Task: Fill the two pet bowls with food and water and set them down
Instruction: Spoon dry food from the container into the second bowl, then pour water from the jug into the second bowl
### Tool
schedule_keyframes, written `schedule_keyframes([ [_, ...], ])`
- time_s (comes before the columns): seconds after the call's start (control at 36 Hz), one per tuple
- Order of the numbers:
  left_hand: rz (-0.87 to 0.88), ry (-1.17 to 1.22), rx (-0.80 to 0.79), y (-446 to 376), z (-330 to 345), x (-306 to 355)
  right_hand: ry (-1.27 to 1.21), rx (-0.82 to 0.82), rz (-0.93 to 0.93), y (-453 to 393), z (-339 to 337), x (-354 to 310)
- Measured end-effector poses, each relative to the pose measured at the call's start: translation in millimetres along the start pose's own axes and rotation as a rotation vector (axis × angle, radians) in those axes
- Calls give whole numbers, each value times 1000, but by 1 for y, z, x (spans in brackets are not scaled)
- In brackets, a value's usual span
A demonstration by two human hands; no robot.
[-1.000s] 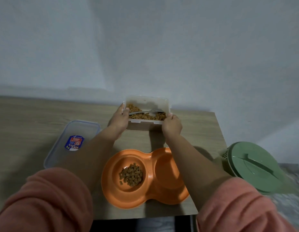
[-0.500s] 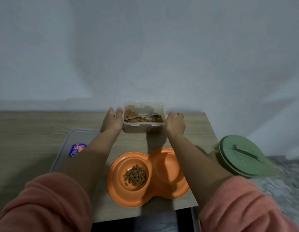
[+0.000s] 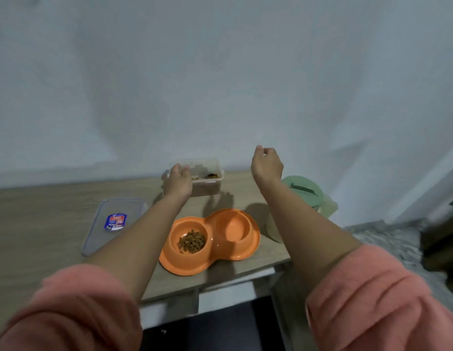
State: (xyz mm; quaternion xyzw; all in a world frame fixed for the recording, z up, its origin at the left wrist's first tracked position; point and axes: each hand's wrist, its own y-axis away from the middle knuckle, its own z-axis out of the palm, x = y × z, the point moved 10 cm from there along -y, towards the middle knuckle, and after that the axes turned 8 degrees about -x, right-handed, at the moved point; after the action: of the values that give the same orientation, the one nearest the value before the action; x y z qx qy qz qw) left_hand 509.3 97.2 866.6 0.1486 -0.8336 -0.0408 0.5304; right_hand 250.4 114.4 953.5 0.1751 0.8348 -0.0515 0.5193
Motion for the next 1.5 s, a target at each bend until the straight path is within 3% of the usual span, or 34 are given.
schedule_keyframes([
  [0.19, 53, -31, -38, 47, 32, 7, 81, 11, -63, 15, -53, 8],
  [0.39, 39, -58, 21, 102, 72, 7, 180, -37, -108, 21, -115, 41],
  [0.83, -20, -203, 47, 191, 136, -61, 232, -213, 1, 24, -144, 128],
  [0.94, -8, -268, -5, 194, 148, -79, 227, -242, -9, 21, -142, 139],
  [1.11, -59, -455, -123, 190, 166, -93, 205, -97, -44, 8, -155, 149],
  [1.36, -183, -757, -323, 182, 185, -117, 125, -266, 86, -9, -133, 179],
  [1.5, -246, -792, -398, 180, 189, -121, 96, -272, 16, -14, -127, 176],
])
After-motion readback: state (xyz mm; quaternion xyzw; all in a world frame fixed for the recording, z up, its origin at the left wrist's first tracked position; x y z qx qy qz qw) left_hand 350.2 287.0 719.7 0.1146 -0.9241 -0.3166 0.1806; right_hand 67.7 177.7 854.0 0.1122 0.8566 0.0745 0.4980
